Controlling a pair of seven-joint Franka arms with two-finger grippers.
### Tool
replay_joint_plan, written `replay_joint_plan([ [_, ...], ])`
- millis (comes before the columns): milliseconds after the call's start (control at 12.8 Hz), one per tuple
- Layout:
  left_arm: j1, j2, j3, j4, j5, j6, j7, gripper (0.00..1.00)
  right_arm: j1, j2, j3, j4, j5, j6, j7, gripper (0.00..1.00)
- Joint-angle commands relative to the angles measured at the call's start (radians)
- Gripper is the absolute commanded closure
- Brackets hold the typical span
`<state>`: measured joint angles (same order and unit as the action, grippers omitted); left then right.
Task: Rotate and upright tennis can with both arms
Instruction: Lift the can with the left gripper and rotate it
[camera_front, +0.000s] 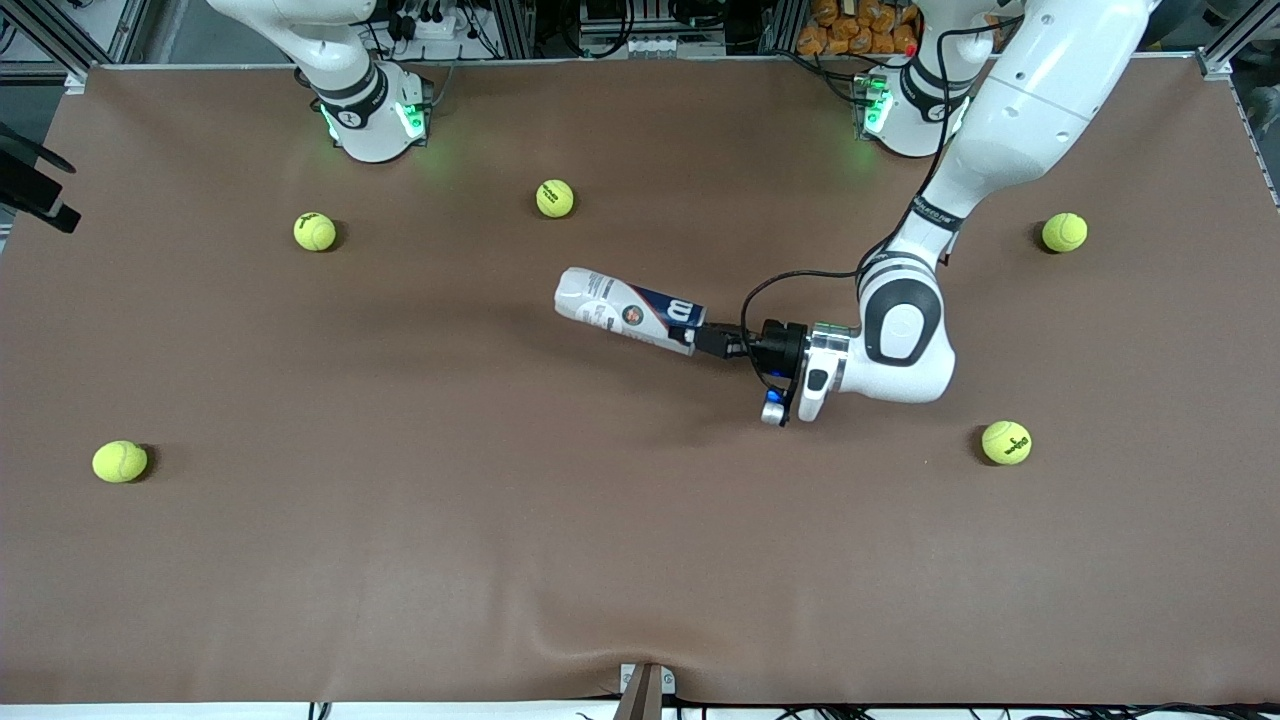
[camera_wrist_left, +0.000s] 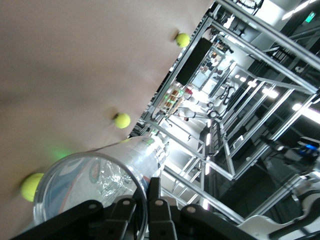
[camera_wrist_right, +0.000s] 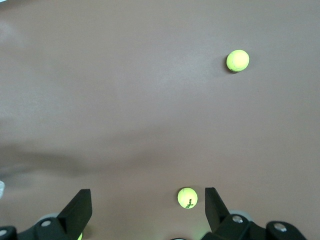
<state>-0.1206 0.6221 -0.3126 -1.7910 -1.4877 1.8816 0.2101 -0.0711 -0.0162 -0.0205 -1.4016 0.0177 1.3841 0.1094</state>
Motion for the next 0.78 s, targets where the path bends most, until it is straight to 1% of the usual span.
replay_joint_plan([
  [0,-0.001,-0.027,-0.003,0.063,-0.026,-0.009,-0.133,0.97,0.002,-0.001,0.002,0.003,0.008,0.003,0.009,0.0],
  [313,-0.002,-0.061,-0.003,0.154,-0.023,-0.009,-0.302,0.96,0.005,-0.001,0.002,0.004,0.008,0.004,0.007,0.0],
  [705,0.001,-0.127,0.007,0.203,-0.003,-0.007,-0.422,0.96,0.008,-0.001,0.002,0.003,0.008,0.006,0.006,0.0],
])
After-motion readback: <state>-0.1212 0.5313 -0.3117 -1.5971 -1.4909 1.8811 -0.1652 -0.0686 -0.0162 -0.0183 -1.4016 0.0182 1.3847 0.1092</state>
